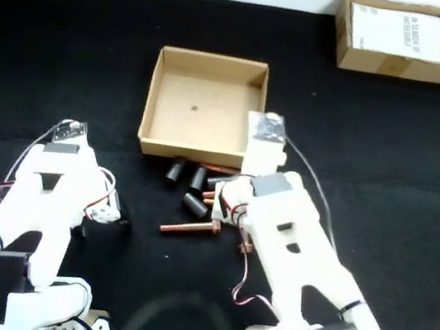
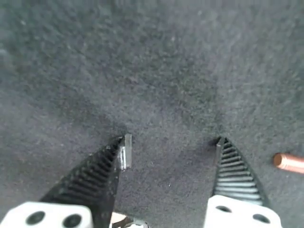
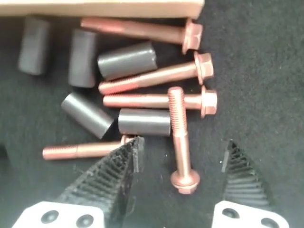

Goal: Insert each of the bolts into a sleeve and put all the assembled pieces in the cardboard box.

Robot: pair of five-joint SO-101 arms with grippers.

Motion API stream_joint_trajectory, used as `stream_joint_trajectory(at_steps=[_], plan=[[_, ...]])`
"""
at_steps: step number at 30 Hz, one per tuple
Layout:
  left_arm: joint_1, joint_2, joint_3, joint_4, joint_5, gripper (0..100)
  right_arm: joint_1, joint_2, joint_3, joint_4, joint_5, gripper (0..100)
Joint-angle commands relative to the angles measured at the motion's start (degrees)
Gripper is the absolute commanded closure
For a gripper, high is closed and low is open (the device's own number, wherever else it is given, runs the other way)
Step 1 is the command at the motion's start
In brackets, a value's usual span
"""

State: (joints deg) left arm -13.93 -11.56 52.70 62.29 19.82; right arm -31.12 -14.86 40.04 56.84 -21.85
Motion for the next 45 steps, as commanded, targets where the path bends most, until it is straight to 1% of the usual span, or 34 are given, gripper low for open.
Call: stream_joint_trajectory(at_steps=[1,3,4,9,12,14,17,22,24,27,31,40,43,45], plan=[[-2.4,-0.7,-0.1,-1.4,4.7,72,0.9,2.0,-0.7,-1.2,-5.7,74.5],[-3.5,-0.7,-0.1,-1.3,7.9,72,0.5,4.6,-2.8,-2.4,-9.8,74.5],[-3.6,-0.7,-0.2,-1.3,8.4,72,0.0,6.4,-4.0,-2.6,-12.0,74.5],[-3.6,-0.7,-0.2,-1.4,8.2,72,-4.4,20.0,-15.2,-2.3,-19.4,74.5],[-3.6,-0.7,-0.2,-1.4,8.2,72,-6.0,29.1,-20.7,-1.5,-22.6,74.5],[-3.6,-0.7,-0.2,-1.4,8.2,71,-6.2,33.3,-23.9,1.0,-23.6,74.5],[-3.6,-0.7,-0.2,-1.4,8.1,71,-5.8,35.1,-28.6,6.4,-23.6,74.5],[-3.6,-0.7,-0.2,-1.4,8.1,71,-5.9,34.9,-29.6,9.9,-23.6,74.5],[-3.6,-0.7,-0.2,-1.4,8.1,71,-5.9,33.1,-30.5,12.6,-23.3,74.5],[-3.6,-0.7,-0.2,-1.4,8.1,71,-5.5,28.9,-31.0,16.0,-20.5,74.5],[-3.6,-0.7,-0.2,-1.4,8.1,71,-2.8,22.8,-30.8,18.4,-19.6,74.5],[-3.6,-0.3,-0.2,-1.4,8.1,71,5.5,11.9,-31.3,24.8,-11.3,74.5],[-3.6,-0.3,-0.2,-1.4,8.1,71,6.2,10.6,-30.8,28.9,-10.4,74.5],[-3.6,-0.3,-0.2,-1.4,8.1,71,6.0,10.9,-30.8,29.3,-10.3,74.5]])
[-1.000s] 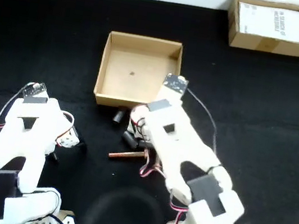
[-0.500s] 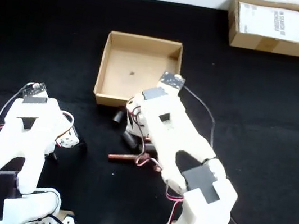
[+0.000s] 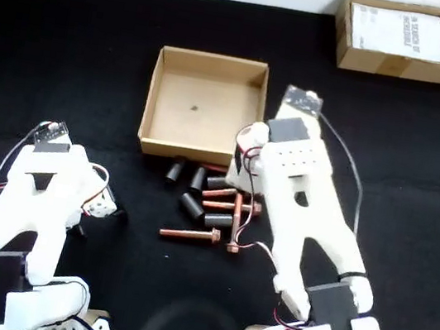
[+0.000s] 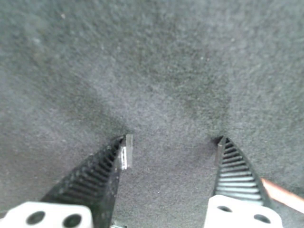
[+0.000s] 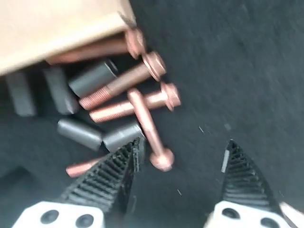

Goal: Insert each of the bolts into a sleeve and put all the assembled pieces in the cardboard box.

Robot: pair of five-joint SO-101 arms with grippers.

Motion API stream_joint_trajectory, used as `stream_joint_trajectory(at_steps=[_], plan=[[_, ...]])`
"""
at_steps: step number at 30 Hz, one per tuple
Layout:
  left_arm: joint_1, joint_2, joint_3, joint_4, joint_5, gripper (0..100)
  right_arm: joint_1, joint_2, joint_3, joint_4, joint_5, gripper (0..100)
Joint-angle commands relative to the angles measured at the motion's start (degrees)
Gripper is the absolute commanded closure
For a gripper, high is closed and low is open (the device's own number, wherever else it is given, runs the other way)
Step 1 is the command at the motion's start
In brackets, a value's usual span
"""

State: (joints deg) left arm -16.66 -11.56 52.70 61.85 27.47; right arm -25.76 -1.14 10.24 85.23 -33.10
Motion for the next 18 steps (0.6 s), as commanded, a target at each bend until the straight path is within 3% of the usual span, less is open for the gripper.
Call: stream_joint_trajectory(at_steps=[1,6,12,18], plan=[[-0.9,-0.3,-0.2,-1.0,0.4,71,0.0,-2.3,-1.1,0.9,1.1,74.5],[-0.9,-0.3,-0.1,-1.0,0.4,71,-7.5,3.6,-1.0,-3.4,-3.2,74.5],[-1.9,-0.3,-0.1,-1.0,0.4,71,-10.9,13.8,-1.5,-10.7,-10.5,74.5],[-2.0,-0.3,-0.2,-1.0,0.4,71,-14.4,18.7,-1.5,-12.9,-10.8,74.6]])
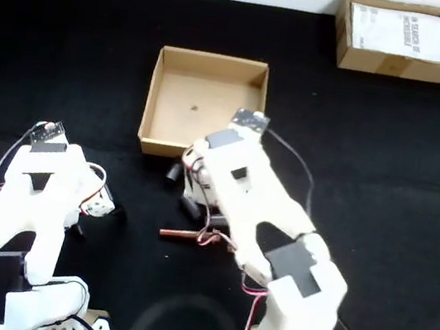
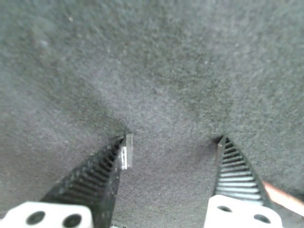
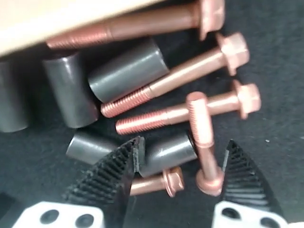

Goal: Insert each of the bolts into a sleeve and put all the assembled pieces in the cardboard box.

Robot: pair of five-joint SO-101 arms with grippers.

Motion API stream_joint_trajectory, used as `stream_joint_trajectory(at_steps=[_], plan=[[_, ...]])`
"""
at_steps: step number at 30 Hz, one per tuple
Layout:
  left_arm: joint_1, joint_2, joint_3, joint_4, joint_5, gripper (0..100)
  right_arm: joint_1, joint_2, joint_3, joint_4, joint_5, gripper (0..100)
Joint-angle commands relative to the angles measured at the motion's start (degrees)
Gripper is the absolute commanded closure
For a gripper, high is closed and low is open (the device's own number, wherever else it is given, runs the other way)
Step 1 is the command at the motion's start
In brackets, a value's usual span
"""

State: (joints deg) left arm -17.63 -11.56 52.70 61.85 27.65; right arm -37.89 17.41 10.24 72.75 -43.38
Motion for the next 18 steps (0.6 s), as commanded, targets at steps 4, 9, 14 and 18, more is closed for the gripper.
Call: stream_joint_trajectory(at_steps=[4,9,14,18], plan=[[-1.0,-0.3,-0.2,-1.0,0.3,71,-7.6,0.0,-2.0,-0.4,-0.4,74.6],[-1.1,-0.2,-0.2,-1.1,0.3,71,-12.6,0.1,-5.3,1.8,0.6,74.6],[-1.1,-0.2,-0.2,-1.1,0.3,71,-13.6,0.1,-10.9,4.3,3.2,74.6],[-1.1,-0.2,-0.2,-1.1,0.3,71,-13.6,0.1,-13.8,6.2,3.3,74.6]])
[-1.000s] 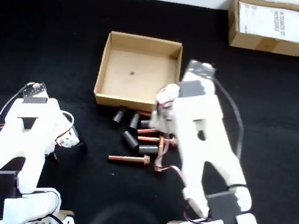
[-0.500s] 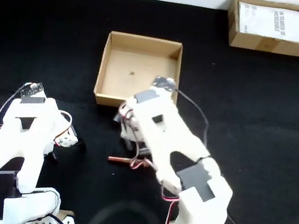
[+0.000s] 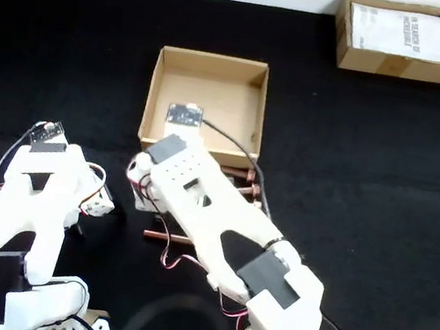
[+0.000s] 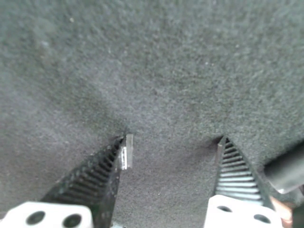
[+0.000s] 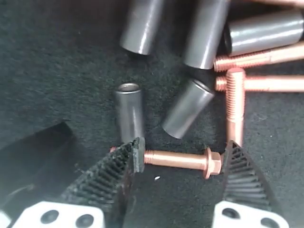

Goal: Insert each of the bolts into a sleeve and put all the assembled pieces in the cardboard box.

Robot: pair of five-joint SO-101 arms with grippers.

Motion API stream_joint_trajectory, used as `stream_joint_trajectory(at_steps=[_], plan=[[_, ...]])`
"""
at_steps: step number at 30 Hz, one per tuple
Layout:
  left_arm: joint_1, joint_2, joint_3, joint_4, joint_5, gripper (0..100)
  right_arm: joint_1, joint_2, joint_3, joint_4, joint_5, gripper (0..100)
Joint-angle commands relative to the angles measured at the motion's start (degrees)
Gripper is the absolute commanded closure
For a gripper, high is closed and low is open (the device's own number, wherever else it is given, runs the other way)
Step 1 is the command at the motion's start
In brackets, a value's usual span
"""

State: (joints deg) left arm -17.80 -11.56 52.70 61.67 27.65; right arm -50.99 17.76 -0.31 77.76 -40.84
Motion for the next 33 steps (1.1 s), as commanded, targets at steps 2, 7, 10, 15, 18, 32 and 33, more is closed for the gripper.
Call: stream_joint_trajectory(at_steps=[2,7,10,15,18,32,33], plan=[[-1.0,-0.2,-0.2,-0.9,0.3,71,-0.5,-0.1,-3.4,1.0,0.7,74.6],[-1.0,-0.2,-0.2,-0.9,0.3,71,-0.2,1.1,-1.5,-0.6,0.4,74.6],[-1.0,-0.2,-0.2,-0.9,0.3,71,-0.2,2.7,0.1,-3.6,0.4,74.6],[-1.0,-0.2,-0.2,-0.9,0.3,71,-0.3,4.6,0.7,-6.2,0.4,74.6],[-1.0,-0.2,-0.2,-0.9,0.3,71,0.0,5.2,0.7,-8.0,0.4,74.6],[-1.0,-0.2,-0.2,-0.9,0.3,71,4.6,6.3,0.5,-9.8,0.7,89.0],[-1.0,-0.2,-0.2,-0.9,0.3,71,5.1,6.3,0.6,-9.8,0.7,89.0]])
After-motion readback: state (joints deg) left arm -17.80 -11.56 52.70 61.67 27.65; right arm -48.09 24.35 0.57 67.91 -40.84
